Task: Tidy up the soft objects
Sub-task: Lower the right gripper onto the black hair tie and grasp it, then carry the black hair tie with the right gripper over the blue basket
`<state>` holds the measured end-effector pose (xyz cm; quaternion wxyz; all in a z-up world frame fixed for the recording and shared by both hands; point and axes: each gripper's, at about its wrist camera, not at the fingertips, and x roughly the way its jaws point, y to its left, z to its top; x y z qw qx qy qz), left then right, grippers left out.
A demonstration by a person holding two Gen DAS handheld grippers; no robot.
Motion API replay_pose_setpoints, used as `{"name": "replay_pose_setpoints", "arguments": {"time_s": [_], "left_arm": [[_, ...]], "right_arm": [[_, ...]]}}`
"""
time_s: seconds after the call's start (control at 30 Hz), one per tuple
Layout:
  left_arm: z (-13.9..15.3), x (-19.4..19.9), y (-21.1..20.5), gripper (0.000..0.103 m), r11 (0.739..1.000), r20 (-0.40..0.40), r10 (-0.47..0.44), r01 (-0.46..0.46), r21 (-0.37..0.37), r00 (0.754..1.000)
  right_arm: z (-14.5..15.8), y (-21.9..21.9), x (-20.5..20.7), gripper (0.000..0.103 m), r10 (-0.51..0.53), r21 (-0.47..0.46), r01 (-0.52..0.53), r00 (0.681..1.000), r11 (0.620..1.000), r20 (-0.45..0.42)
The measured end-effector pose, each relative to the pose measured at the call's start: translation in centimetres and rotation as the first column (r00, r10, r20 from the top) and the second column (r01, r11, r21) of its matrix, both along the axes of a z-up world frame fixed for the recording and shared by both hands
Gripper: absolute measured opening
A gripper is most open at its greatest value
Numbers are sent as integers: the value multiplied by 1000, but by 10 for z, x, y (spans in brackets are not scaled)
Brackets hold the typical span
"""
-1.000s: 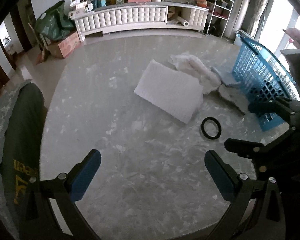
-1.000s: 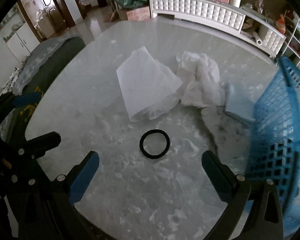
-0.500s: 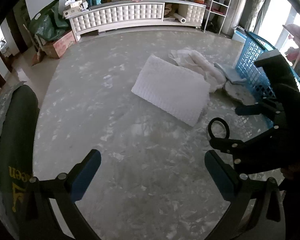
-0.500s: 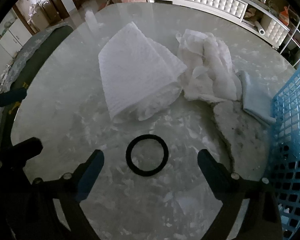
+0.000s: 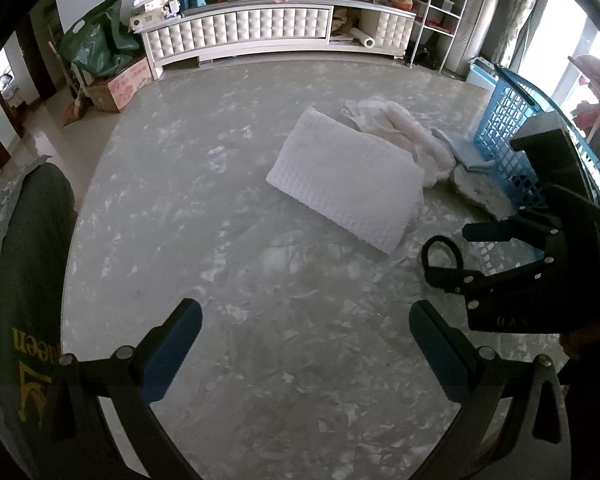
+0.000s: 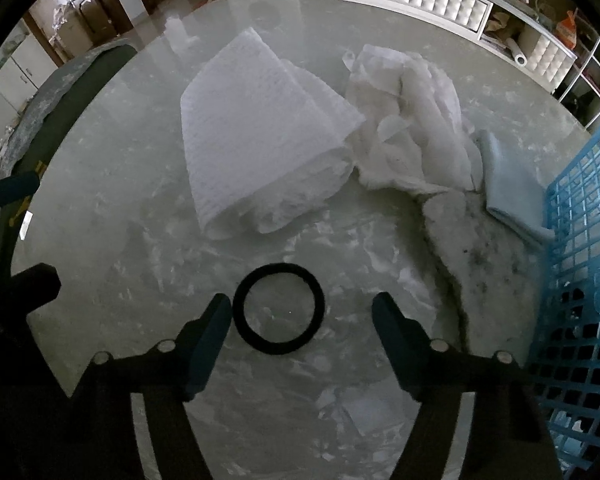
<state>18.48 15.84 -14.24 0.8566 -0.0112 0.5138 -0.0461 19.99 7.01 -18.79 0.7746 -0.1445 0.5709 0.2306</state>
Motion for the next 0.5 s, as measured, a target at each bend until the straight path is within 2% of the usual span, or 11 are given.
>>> {"name": "replay_pose_setpoints", "arguments": {"time_s": [0.07,0.2,0.27,0.33,0.5], "left_arm": [[0,0,0,103,1000,-1,-1,1,-1,1000],[-1,0,2,103,1000,-2,-1,1,-7,1000],[0,0,3,103,1000,-1,1,-1,-11,1000],[0,-1,3,103,1000,2,3,-3,-14,1000],[3,-2,6,103,999,12,11,-11,-30,1000]], "right_arm": [[-1,-3,-2,57,5,-4,-5,1000,1000,10],[-2,-4,-7,48,28,3,-28,999,1000,31],[-2,-4,-10,33,28,10,-29,999,1000,34],[-2,-7,-11,26,26,22,-26,999,999,23],[2,-9,-14,21,26,29,-27,1000,999,11]]}}
